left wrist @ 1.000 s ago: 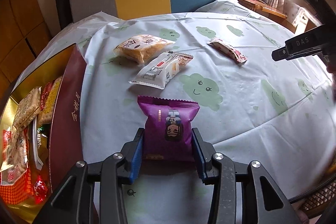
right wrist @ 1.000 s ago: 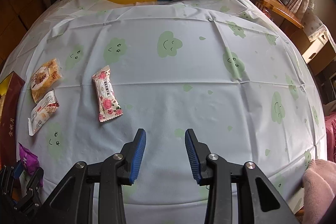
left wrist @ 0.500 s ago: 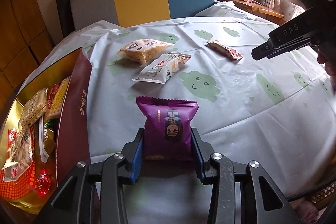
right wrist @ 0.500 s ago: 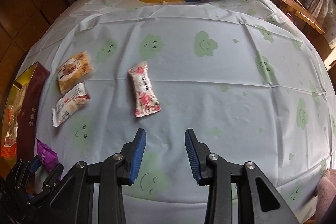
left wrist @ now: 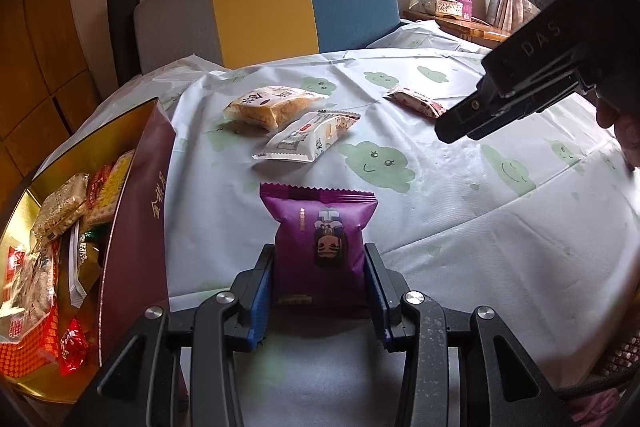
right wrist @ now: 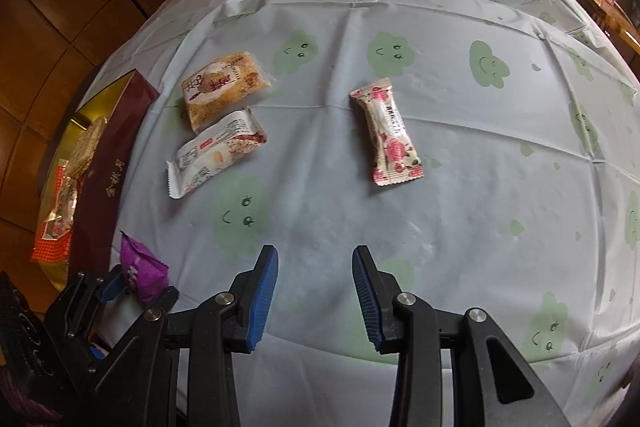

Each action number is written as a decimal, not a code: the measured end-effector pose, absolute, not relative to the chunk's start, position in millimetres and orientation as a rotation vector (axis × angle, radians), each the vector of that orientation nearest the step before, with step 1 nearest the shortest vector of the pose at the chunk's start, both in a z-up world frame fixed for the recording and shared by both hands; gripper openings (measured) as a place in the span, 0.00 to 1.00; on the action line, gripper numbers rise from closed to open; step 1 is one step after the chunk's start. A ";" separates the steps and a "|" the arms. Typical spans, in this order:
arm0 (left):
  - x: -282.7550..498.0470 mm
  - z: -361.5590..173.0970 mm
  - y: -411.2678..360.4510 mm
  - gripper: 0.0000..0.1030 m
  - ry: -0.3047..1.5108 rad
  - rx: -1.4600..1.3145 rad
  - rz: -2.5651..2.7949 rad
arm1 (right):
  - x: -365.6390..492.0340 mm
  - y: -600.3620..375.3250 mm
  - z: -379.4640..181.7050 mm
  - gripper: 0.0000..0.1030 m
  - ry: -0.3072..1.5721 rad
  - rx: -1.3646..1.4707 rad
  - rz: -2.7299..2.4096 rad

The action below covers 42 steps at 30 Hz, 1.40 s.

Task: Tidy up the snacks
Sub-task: 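Lift the purple bag with the left tool while the right grasps the white packet, then carry the purple bag to the tin with the left tool while the right holds the white packet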

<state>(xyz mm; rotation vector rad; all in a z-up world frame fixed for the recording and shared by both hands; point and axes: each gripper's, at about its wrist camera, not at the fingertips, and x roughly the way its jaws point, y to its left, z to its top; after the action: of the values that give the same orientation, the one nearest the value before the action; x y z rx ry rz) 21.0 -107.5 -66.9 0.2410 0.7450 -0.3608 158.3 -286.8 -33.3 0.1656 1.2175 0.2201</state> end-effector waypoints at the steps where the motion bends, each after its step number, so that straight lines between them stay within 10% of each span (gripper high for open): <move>1: 20.6 -66.8 -107.4 0.41 0.742 0.240 -0.361 | 158.4 -283.1 -30.9 0.38 1.218 0.179 0.239; 17: 21.9 -67.3 -107.9 0.41 0.742 0.221 -0.366 | 212.9 -213.6 -32.9 0.44 1.287 0.279 0.406; 21: 20.9 -67.4 -108.9 0.41 0.739 0.223 -0.364 | 224.8 -209.7 -40.5 0.69 1.295 0.309 0.366; 31: 23.5 -68.0 -108.3 0.42 0.742 0.219 -0.370 | 260.1 -176.8 -56.4 0.71 1.331 0.108 0.206; 35: 24.1 -67.9 -108.2 0.42 0.741 0.224 -0.376 | 255.1 -169.7 -54.3 0.43 1.310 -0.023 0.178; 42: 26.3 -67.6 -107.6 0.42 0.753 0.218 -0.370 | 217.1 -215.9 -49.3 0.36 1.347 -0.121 0.231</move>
<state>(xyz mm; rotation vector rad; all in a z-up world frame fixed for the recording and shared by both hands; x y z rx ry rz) 26.3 -107.6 -67.6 0.2184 0.7534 -0.3704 217.1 -215.9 -49.3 -0.1207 1.3468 0.2307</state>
